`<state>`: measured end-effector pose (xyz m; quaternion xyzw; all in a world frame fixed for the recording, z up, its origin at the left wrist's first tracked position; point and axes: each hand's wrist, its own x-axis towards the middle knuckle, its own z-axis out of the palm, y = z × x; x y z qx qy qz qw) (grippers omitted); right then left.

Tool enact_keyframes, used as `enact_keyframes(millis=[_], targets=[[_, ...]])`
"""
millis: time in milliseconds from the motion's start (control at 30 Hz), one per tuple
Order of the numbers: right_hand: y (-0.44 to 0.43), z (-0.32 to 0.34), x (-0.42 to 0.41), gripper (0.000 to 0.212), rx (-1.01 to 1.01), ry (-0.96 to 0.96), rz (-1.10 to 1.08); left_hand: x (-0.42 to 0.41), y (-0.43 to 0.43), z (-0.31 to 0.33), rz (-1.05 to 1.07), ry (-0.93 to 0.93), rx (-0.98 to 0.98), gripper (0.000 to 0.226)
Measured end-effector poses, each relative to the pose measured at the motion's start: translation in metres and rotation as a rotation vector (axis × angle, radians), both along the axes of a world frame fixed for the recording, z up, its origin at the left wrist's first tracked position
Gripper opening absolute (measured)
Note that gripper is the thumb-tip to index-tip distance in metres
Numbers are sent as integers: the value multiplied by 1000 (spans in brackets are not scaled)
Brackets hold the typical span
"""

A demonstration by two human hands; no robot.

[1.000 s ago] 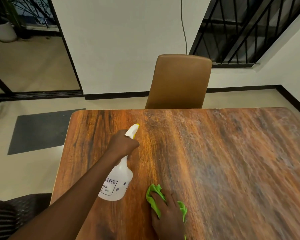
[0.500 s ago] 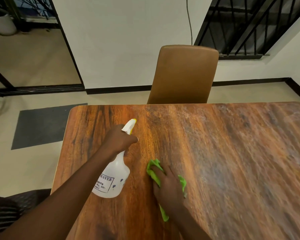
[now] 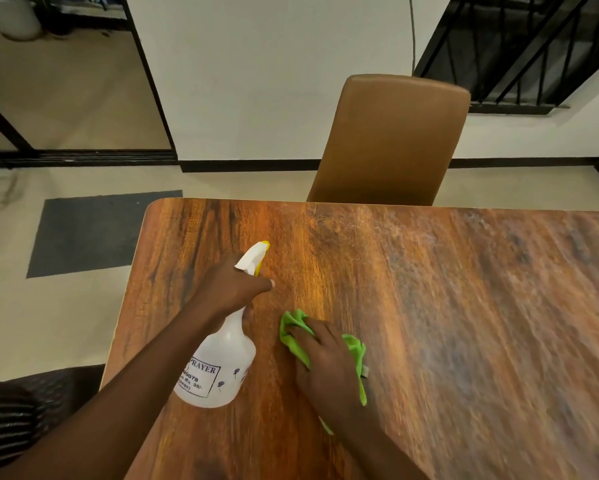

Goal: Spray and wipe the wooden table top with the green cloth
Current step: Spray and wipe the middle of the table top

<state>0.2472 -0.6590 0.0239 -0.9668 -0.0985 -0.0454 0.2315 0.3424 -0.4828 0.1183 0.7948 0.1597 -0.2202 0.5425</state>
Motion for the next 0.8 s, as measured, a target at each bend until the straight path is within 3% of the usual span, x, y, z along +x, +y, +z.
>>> enact_keyframes(millis=[167,233,300,433,533,700,800], targets=[[3,8,81,46,-66,24,-116,0,0,-2,-20,20,9,54],[10,10,91,46,-63,53,-123,1,4,-2,-8,24,19,48],[20,9,77,47,-77,27,-33,2,9,-3,-3,29,19,39],[27,1,61,51,-85,10,180,5,11,-2,6,43,44,45],[25,3,109,47,-103,-35,31,7,10,3,-48,24,80,43],[5,1,144,48,-96,75,-265,3,16,9,-115,59,114,47],[22,-1,115,50,-89,36,-203,4,25,12,-91,59,124,40]])
